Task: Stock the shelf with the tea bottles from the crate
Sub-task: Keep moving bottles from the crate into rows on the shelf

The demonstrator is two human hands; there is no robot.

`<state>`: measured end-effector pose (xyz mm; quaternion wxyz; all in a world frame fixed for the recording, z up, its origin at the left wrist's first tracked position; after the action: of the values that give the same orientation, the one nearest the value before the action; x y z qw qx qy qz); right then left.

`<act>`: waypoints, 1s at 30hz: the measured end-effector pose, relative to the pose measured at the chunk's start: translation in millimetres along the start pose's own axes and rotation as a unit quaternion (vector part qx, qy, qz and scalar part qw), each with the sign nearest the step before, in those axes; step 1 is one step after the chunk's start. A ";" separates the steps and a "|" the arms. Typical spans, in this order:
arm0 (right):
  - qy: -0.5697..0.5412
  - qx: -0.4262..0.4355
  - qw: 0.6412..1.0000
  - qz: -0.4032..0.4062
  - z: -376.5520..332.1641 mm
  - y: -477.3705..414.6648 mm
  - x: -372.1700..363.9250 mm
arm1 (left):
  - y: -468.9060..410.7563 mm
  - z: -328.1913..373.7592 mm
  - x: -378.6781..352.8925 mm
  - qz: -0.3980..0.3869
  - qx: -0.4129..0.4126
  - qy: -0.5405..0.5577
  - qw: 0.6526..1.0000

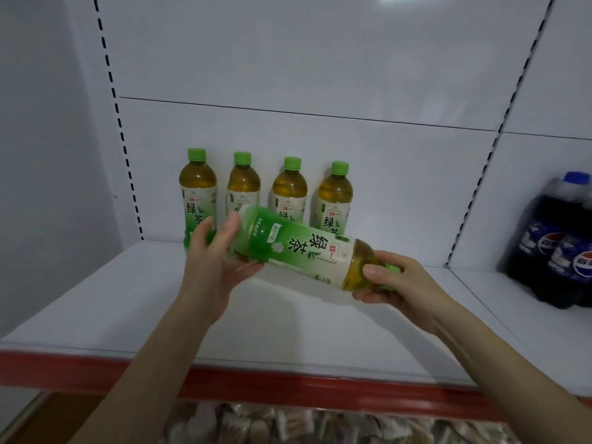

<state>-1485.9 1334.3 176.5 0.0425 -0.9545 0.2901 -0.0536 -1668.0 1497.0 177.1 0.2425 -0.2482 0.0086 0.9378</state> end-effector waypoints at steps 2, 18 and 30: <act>-0.005 -0.012 1.000 0.008 -1.7 0.8 14.2 | 0.0 -2.0 1.1 -0.071 0.031 -0.051 0.996; -0.206 0.021 0.962 0.180 -22.1 -8.6 52.0 | 43.6 -68.8 -100.6 -0.075 0.055 0.006 0.996; 0.051 0.096 0.988 0.114 -4.3 -72.0 96.1 | 17.2 -125.2 -67.3 -0.141 -0.018 -0.784 0.604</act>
<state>-1367.4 1340.0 196.3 0.1243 -0.9028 0.3924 -0.1248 -1567.1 1434.4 97.1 0.2812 0.5801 -0.2369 0.7268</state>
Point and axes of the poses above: each hand's wrist, its own y-axis away from the middle knuckle, its own x-axis out of the back of the hand, z = x × y, the point moved 5 cm from there along -y, towards the middle knuckle, and after that the axes turned 6 degrees about z, right-handed, at the moved point
